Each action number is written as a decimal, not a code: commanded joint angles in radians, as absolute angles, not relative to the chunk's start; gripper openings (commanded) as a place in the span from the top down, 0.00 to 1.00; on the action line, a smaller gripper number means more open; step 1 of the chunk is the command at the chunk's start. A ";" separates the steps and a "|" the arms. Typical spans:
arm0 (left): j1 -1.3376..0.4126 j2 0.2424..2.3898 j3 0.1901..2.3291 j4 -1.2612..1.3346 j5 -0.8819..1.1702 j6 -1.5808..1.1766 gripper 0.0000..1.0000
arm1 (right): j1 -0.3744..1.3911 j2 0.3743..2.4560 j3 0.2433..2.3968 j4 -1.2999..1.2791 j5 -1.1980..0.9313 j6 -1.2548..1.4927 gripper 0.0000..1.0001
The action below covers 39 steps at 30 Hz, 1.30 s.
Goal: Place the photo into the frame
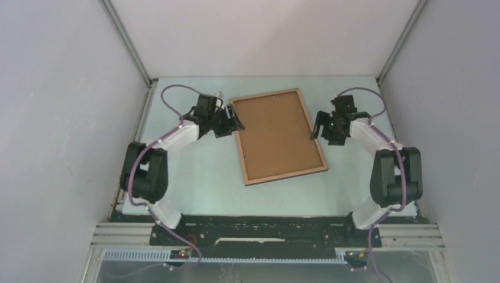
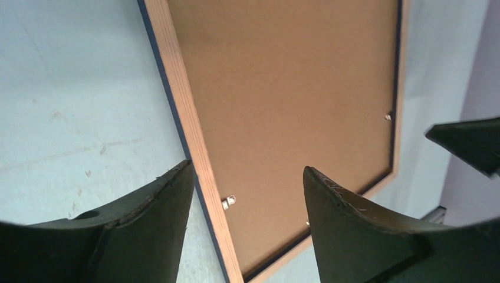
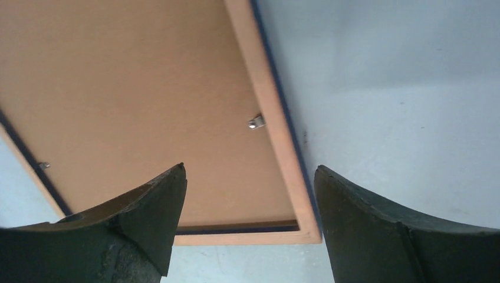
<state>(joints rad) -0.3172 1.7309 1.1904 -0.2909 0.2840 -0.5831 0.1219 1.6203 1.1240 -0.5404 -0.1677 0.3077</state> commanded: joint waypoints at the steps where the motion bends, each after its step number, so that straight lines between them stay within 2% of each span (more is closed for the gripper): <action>1: -0.313 1.610 1.042 -0.154 0.312 -0.686 0.27 | 0.076 1.681 1.182 -0.565 -0.160 0.234 0.13; 4: -0.313 1.574 0.904 0.007 0.264 -0.792 0.31 | 0.059 1.758 1.247 -0.564 -0.212 0.226 0.18; 6: -0.314 1.569 0.803 0.214 0.253 -0.867 0.34 | 0.058 1.804 1.290 -0.566 -0.225 0.219 0.21; 9: -0.318 1.621 0.739 0.394 0.268 -0.944 0.34 | 0.057 1.861 1.344 -0.568 -0.249 0.226 0.26; 15: -0.326 1.766 0.757 0.524 0.314 -1.010 0.33 | 0.060 1.951 1.399 -0.566 -0.248 0.250 0.40; 22: -0.328 1.844 0.812 0.548 0.338 -1.029 0.35 | 0.077 2.002 1.388 -0.557 -0.224 0.275 0.52; 26: -0.328 1.912 0.895 0.536 0.388 -1.033 0.36 | 0.076 1.952 1.304 -0.513 -0.285 0.363 0.72; 32: -0.328 2.060 1.113 0.448 0.472 -1.038 0.37 | 0.104 1.744 1.027 -0.360 -0.436 0.461 0.78; 39: -0.327 2.209 1.432 0.275 0.545 -0.978 0.37 | 0.288 1.510 0.831 -0.359 -0.435 0.501 0.75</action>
